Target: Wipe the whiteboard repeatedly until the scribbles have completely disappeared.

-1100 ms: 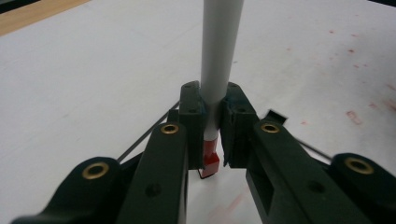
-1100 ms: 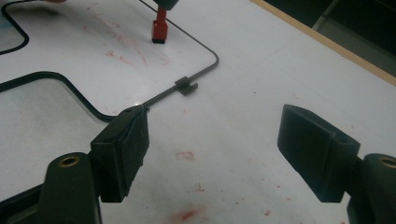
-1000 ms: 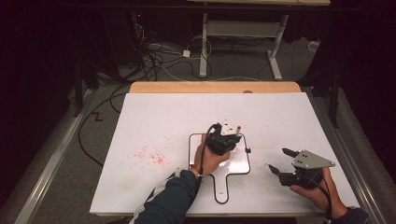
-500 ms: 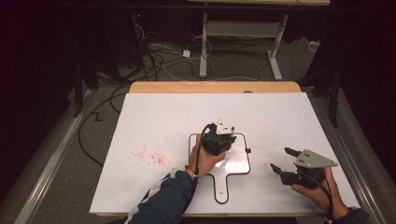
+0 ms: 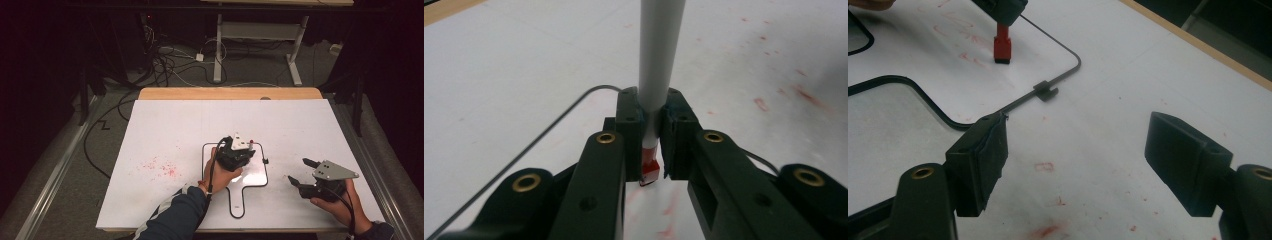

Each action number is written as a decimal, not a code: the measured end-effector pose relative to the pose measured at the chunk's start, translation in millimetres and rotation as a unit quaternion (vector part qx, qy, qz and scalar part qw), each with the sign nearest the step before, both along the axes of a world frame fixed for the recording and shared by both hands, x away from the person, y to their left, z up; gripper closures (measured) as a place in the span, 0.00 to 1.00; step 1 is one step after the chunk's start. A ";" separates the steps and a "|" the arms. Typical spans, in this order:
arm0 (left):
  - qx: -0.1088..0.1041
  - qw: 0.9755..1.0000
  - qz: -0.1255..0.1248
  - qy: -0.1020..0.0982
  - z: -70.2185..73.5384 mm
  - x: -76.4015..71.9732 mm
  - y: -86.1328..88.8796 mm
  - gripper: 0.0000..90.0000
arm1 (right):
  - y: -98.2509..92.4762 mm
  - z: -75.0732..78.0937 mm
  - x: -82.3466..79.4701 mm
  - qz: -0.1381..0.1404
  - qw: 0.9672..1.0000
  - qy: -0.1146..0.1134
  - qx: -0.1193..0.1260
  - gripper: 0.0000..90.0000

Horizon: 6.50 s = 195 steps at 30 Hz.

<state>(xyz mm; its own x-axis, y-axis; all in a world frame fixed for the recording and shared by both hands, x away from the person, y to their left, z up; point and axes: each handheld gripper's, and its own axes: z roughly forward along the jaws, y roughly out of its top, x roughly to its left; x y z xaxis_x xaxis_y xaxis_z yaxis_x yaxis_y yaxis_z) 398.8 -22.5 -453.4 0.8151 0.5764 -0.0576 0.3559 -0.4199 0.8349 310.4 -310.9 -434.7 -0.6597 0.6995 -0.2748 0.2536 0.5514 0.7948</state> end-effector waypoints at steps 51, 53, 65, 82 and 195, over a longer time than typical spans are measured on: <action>0.003 0.999 -0.049 -0.019 -3.8 -32.9 -13.6 0.87 | 0.0 -1.6 0.5 0.001 1.000 0.001 -0.007 0.29; 0.008 0.999 -0.043 -0.027 -3.9 -28.8 -13.7 0.87 | -0.5 -1.5 0.1 0.002 1.000 0.001 -0.007 0.29; 0.020 1.000 0.000 -0.019 -2.5 -10.5 19.8 0.87 | -0.7 -0.4 -1.0 0.000 1.000 -0.003 -0.008 0.29; 0.006 1.000 -0.011 -0.020 -5.0 -12.8 1.1 0.87 | 2.8 -2.8 0.6 0.005 1.000 0.002 -0.015 0.29; 0.013 0.999 0.039 0.024 -5.3 -19.0 67.5 0.87 | 5.8 -4.2 1.4 0.007 1.000 0.003 -0.025 0.29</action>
<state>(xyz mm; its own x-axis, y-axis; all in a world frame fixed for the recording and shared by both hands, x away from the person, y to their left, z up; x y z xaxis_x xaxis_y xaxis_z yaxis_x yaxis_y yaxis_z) 379.7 45.0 -458.7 0.7638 0.6405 -0.0799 0.4285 -0.4106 0.8049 311.8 -305.1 -438.9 -0.6715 0.6752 -0.3054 0.2498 0.5942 0.7646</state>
